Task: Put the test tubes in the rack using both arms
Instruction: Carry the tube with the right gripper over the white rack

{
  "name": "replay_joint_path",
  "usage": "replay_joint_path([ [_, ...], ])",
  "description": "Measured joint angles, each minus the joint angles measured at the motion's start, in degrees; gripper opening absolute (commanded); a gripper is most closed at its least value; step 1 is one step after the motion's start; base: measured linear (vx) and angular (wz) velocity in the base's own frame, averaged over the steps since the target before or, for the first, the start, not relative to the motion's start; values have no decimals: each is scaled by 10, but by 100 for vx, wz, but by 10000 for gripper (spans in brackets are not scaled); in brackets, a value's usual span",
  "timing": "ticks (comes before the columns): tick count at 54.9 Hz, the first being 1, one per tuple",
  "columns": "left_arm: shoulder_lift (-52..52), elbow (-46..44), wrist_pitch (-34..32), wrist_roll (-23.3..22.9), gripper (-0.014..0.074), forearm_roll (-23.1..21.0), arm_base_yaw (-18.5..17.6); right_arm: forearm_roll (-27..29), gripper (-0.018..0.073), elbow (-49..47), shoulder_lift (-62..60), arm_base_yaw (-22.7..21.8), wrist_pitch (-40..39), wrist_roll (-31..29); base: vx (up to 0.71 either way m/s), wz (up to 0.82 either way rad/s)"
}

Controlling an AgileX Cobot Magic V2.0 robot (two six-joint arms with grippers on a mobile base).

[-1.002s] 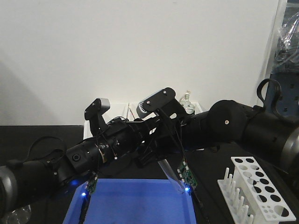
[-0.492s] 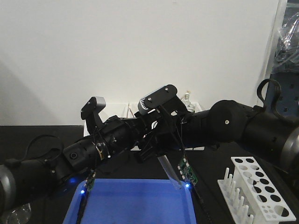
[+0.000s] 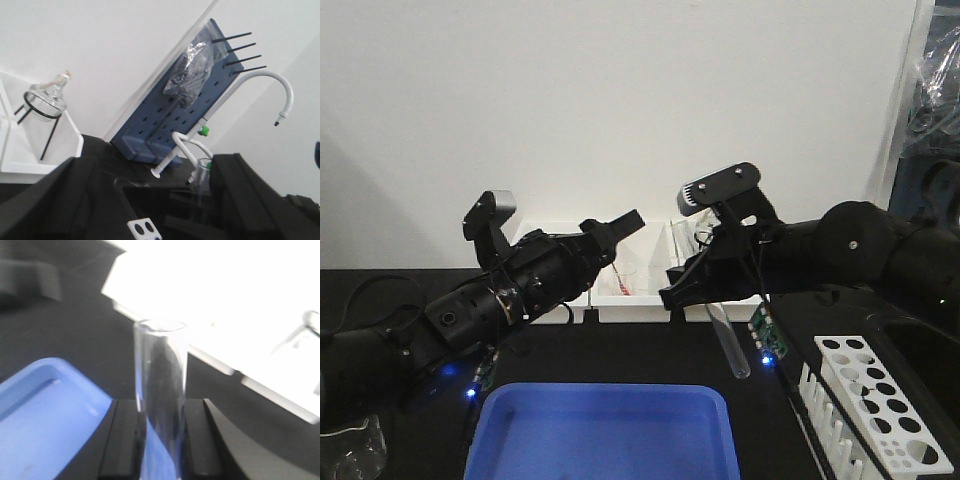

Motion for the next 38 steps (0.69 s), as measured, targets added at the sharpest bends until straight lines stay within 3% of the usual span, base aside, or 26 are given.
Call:
replay_joint_path([
  [11, -12, 0, 0, 0, 589, 0, 40, 11, -13, 0, 0, -79, -8, 71, 0, 0],
  [18, -20, 0, 0, 0, 589, 0, 62, 12, -13, 3, 0, -122, -43, 86, 0, 0],
  [23, -21, 0, 6, 1, 589, 5, 72, 12, -11, 26, -9, -138, -99, 73, 0, 0],
  [38, -21, 0, 25, 2, 589, 29, 82, 10, -11, 202, -58, -139, -376, 45, 0, 0],
])
